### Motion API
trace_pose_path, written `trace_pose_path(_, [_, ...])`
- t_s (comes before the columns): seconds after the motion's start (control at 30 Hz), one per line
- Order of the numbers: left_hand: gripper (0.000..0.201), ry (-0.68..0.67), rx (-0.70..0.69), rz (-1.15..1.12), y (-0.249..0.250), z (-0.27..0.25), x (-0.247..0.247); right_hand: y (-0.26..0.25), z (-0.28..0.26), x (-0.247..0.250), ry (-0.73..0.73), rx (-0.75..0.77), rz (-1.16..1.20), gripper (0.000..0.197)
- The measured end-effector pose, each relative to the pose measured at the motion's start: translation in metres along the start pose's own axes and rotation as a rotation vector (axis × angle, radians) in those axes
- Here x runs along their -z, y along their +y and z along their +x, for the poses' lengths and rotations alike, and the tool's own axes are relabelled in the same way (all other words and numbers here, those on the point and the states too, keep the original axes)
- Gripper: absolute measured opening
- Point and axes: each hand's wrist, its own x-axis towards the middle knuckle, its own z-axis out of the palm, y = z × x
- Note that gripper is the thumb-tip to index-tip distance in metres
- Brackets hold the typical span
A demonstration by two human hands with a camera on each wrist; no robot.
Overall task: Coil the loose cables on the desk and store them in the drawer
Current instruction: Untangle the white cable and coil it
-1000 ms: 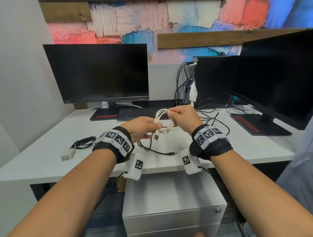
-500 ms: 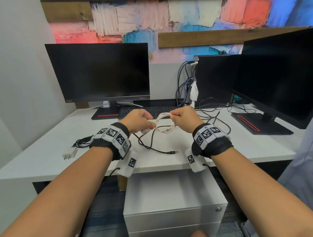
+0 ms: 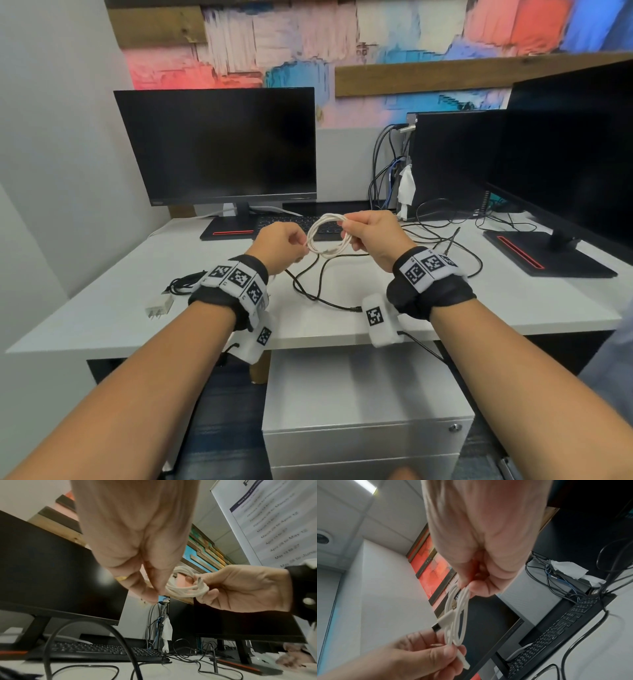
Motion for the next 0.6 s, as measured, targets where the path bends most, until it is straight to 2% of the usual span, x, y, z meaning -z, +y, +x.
trace_pose_path(0.07, [0.006, 0.053, 0.062, -0.170, -0.004, 0.001, -0.002, -0.003, 0.001, -0.003, -0.017, -0.026, 0.072, 0.015])
trace_pose_path(0.17, [0.014, 0.007, 0.150, -0.530, -0.006, -0.004, 0.000, -0.003, 0.003, -0.009, -0.031, -0.046, 0.119, 0.020])
trace_pose_path(0.2, [0.013, -0.003, 0.152, -0.575, -0.007, -0.007, 0.002, -0.003, 0.003, -0.012, -0.038, -0.053, 0.132, 0.020])
trace_pose_path(0.4, [0.007, 0.066, 0.185, -0.527, -0.026, -0.017, 0.014, 0.003, 0.004, -0.035, -0.102, -0.067, 0.157, 0.013])
trace_pose_path(0.6, [0.005, 0.035, 0.213, -0.511, -0.049, -0.031, 0.032, 0.006, 0.008, -0.065, -0.113, -0.103, 0.091, 0.008])
